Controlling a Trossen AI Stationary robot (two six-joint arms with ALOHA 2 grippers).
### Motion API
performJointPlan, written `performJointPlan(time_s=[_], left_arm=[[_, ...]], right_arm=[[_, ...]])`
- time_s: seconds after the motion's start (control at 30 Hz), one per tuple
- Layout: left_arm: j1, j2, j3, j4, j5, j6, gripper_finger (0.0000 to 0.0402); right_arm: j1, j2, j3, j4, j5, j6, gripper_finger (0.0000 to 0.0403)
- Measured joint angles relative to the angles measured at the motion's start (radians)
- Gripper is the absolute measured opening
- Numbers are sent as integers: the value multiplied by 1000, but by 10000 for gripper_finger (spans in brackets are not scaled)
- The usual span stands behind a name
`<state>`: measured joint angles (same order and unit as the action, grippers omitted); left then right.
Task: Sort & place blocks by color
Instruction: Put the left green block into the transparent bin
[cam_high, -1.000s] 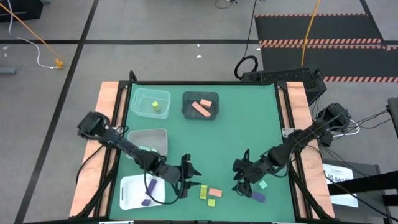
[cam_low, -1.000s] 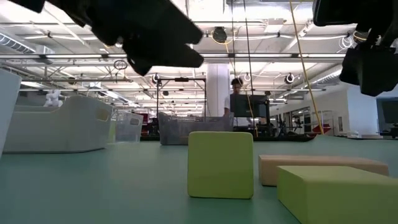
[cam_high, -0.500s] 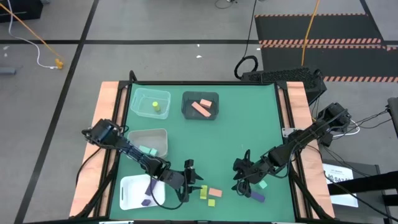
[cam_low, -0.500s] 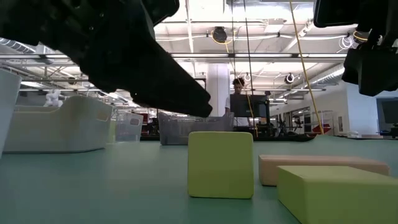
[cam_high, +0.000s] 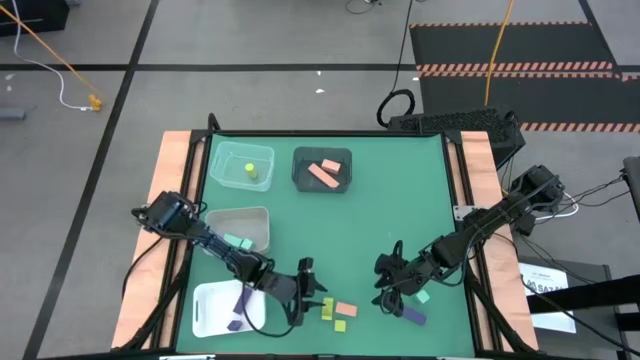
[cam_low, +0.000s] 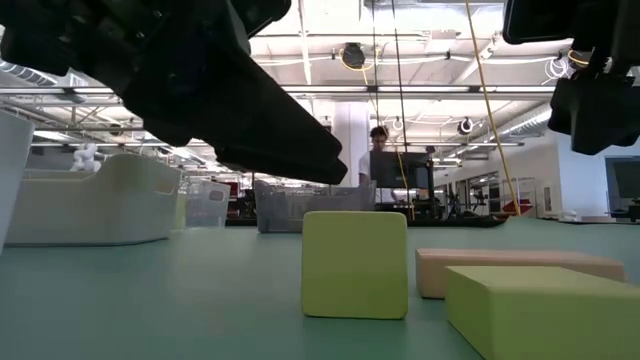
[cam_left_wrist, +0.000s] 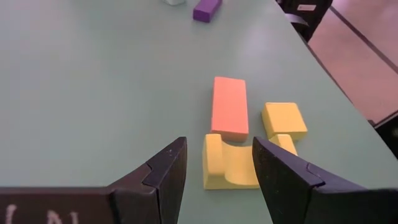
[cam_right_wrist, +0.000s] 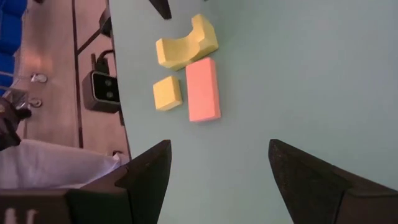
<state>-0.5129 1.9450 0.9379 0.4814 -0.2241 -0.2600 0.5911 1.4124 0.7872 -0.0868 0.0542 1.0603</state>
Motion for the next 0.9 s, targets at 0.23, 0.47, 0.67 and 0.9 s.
performJointPlan(time_s=[0.23,0.47,0.67,0.9], left_arm=[[7,49,4,83,7,-8,184],[7,115,53,66,9,-4,184],[7,142,61,41,15,-25,182],[7,142,61,51,18,-58,85]], right_arm=[[0,0,0,0,29,-3,258],[0,0,0,0,29,1,258],[0,0,0,0,29,-2,258],[0,0,0,0,29,-9,258]])
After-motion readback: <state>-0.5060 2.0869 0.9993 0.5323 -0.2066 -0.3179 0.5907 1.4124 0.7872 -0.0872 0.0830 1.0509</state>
